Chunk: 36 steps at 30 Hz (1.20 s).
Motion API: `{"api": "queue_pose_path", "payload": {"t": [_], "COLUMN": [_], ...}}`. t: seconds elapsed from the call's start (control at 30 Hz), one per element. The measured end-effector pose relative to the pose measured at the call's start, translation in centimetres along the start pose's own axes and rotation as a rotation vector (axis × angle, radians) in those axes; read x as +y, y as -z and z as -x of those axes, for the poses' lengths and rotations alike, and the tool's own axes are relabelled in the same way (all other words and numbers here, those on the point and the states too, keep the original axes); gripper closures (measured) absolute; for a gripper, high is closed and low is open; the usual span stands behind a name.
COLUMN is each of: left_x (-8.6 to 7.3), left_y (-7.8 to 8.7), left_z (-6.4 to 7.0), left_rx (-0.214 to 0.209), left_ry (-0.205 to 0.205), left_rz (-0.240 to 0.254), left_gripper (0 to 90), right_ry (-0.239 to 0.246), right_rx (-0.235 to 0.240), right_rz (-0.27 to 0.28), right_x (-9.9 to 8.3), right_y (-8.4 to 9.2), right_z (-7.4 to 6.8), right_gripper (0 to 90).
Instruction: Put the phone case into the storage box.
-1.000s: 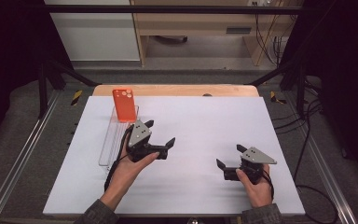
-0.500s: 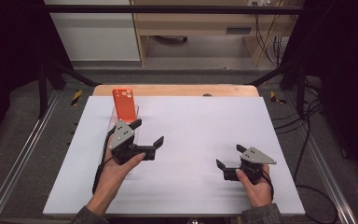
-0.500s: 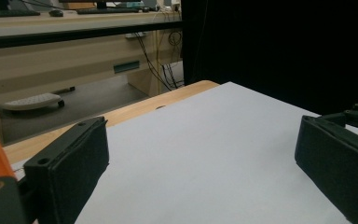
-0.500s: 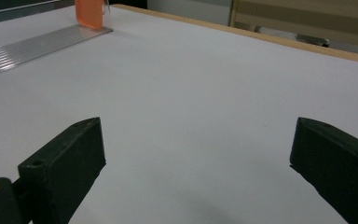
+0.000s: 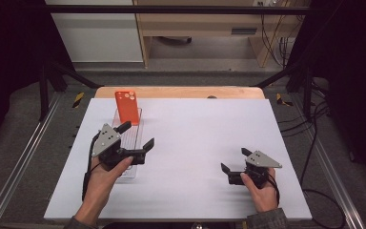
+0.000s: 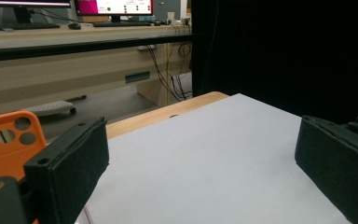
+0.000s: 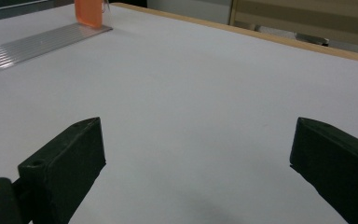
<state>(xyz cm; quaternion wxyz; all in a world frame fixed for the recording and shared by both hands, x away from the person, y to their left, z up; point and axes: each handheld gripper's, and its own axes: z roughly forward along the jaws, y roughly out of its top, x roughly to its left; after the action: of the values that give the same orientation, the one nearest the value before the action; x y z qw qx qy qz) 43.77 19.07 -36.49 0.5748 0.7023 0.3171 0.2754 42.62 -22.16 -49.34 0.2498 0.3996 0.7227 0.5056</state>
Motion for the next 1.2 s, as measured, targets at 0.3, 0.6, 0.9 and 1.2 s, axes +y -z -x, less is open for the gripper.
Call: {"api": "queue_pose_path", "payload": {"t": [0.3,0.6,0.9,1.2], "left_x": [0.1,-0.4,-1.2,-2.0], "left_y": [2.2,4.5,6.7,8.6], "left_z": [-1.3,-2.9,-4.6,-6.2], "left_rx": [0.023,0.055,0.099,0.143], "left_ry": [0.009,0.016,0.038,0.042], "left_rz": [0.038,0.064,0.087,0.100], "left_gripper": [2.7,2.7,2.7,2.7], "right_ry": [0.002,0.001,0.002,0.006], "right_rx": [0.000,-0.001,-0.002,-0.004], "right_rz": [-0.001,-0.005,-0.007,-0.009], "right_x": [0.0,0.0,0.0,-0.1], "right_y": [0.0,-0.1,-0.1,-0.1], "right_z": [0.0,-0.1,-0.1,-0.1], "right_gripper": [3.1,3.1,3.1,3.1]}}
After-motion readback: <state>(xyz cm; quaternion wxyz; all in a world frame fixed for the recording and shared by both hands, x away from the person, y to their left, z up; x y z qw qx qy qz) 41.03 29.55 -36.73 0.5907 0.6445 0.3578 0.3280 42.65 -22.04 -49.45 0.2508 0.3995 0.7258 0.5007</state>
